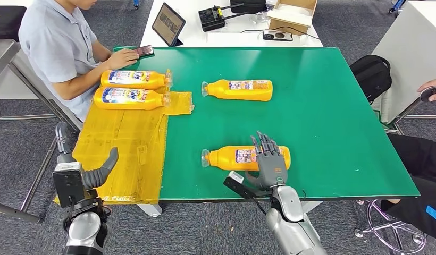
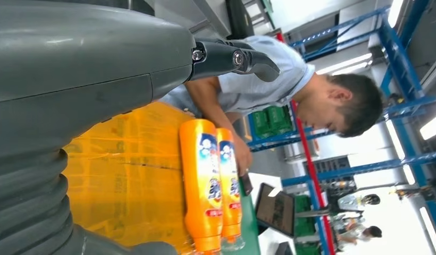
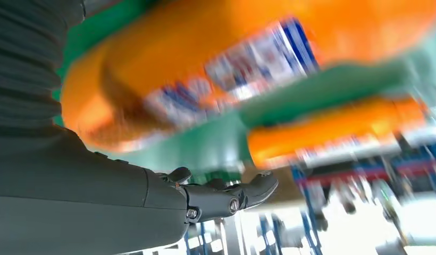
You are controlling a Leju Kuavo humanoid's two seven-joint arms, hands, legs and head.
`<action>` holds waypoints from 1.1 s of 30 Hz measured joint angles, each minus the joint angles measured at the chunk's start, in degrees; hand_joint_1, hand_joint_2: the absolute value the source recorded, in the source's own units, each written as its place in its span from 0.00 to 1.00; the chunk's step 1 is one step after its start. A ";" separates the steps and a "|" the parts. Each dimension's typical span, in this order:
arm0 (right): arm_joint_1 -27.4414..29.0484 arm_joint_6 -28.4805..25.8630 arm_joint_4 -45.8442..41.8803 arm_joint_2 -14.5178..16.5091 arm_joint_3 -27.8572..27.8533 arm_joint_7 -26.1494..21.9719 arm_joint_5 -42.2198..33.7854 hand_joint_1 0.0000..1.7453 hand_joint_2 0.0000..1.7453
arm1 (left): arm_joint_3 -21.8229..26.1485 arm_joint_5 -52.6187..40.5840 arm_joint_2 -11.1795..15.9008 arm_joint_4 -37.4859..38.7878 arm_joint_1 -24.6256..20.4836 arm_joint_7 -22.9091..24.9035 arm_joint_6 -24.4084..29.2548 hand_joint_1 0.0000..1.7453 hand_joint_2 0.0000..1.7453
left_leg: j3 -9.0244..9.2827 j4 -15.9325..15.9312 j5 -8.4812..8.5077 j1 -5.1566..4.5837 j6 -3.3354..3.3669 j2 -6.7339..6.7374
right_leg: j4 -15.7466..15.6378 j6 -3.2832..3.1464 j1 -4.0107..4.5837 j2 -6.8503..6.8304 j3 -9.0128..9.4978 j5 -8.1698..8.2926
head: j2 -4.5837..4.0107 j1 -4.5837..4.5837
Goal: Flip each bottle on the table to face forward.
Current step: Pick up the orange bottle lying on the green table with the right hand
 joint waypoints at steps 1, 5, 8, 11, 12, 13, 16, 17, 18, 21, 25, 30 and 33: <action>-0.19 1.06 0.74 0.00 0.04 0.69 0.11 0.00 1.00 | 0.00 -0.11 0.00 -0.01 0.10 0.40 -0.41 0.00 1.00 | 0.00 0.00 0.00 0.00 0.00 0.00 | 0.00 0.00 0.00 0.00 0.00 0.00 | 0.00 0.00; -1.04 2.81 2.64 0.00 0.49 2.88 1.12 0.00 1.00 | -0.01 -0.15 -0.01 -0.02 0.44 1.21 -1.42 0.00 1.00 | 0.01 0.00 0.00 0.00 0.00 0.01 | 0.00 0.00 0.00 0.01 0.00 0.00 | 0.00 -0.01; -1.69 3.24 3.15 -0.01 0.89 4.60 2.41 0.00 1.00 | -0.01 -0.15 -0.02 -0.09 0.61 1.57 -1.97 0.00 1.00 | 0.02 0.00 0.00 0.00 0.00 0.01 | 0.00 0.00 0.00 0.00 0.00 0.00 | 0.00 0.01; -2.19 4.23 3.26 -0.07 1.15 6.16 3.49 0.04 1.00 | 0.01 -0.15 -0.04 -0.17 0.76 1.85 -2.41 0.00 1.00 | 0.03 0.00 0.00 0.00 0.00 0.01 | 0.00 0.00 0.00 0.01 0.01 0.00 | 0.00 0.02; -2.35 4.63 3.27 -0.13 1.23 6.70 3.85 0.23 1.00 | 0.01 -0.13 -0.05 -0.19 0.80 1.90 -2.51 0.00 1.00 | 0.04 0.00 0.00 0.00 0.00 0.01 | 0.00 0.00 0.00 0.01 0.02 0.00 | 0.00 0.02; -2.52 5.02 3.28 -0.20 1.31 7.28 4.24 0.44 1.00 | 0.02 -0.08 -0.07 -0.20 0.85 1.98 -2.65 0.00 1.00 | 0.05 0.00 0.00 0.00 0.00 0.01 | 0.00 0.00 0.00 0.00 0.03 0.00 | 0.00 0.01; -2.87 6.43 3.29 -0.61 1.39 9.07 5.48 0.87 1.00 | 0.04 0.71 -0.14 -0.27 1.08 2.43 -3.73 0.00 1.00 | 0.07 0.00 0.01 0.00 0.00 -0.02 | -0.01 0.00 0.00 -0.01 0.08 0.00 | 0.00 -0.01; -2.96 6.92 3.30 -0.81 1.39 9.58 5.91 0.91 1.00 | 0.04 1.20 -0.18 -0.35 1.20 2.68 -4.29 0.00 1.00 | 0.07 0.00 0.01 0.00 0.01 -0.03 | -0.01 0.00 0.00 -0.01 0.09 0.00 | 0.00 -0.01; -3.09 7.44 3.30 -1.02 1.39 10.09 6.34 0.94 1.00 | 0.05 1.73 -0.23 -0.44 1.32 2.97 -4.91 0.00 1.00 | 0.08 0.00 0.01 -0.01 0.01 -0.02 | -0.01 0.00 0.00 -0.01 0.10 0.00 | 0.00 -0.01; -3.60 9.17 3.33 -1.61 1.41 11.63 7.48 1.00 1.00 | 0.07 3.44 -0.41 -0.67 1.61 3.92 -6.97 0.00 1.00 | 0.09 0.00 0.00 -0.01 0.01 -0.04 | -0.01 0.00 -0.01 -0.02 0.11 0.00 | 0.00 -0.01; -4.28 10.62 3.48 -2.31 1.41 12.76 8.08 1.00 1.00 | 0.06 4.87 -0.50 -0.92 1.90 4.74 -8.96 0.00 1.00 | 0.11 0.00 0.00 -0.01 0.00 -0.04 | -0.01 0.00 0.00 -0.02 0.11 0.00 | 0.00 -0.01; -5.17 11.36 4.08 -2.91 1.41 12.68 7.55 1.00 1.00 | 0.04 5.56 -0.61 -1.04 1.98 5.37 -10.03 0.00 1.00 | 0.14 0.00 0.00 0.00 0.00 -0.04 | -0.02 0.00 0.00 -0.02 0.14 0.00 | 0.00 -0.01; -5.55 11.76 4.53 -3.23 1.37 10.87 5.53 1.00 1.00 | 0.03 5.70 -0.61 -1.04 1.99 5.41 -10.41 0.00 1.00 | 0.18 0.00 0.00 -0.01 0.00 -0.04 | -0.02 0.00 0.00 -0.02 0.18 0.00 | 0.00 -0.01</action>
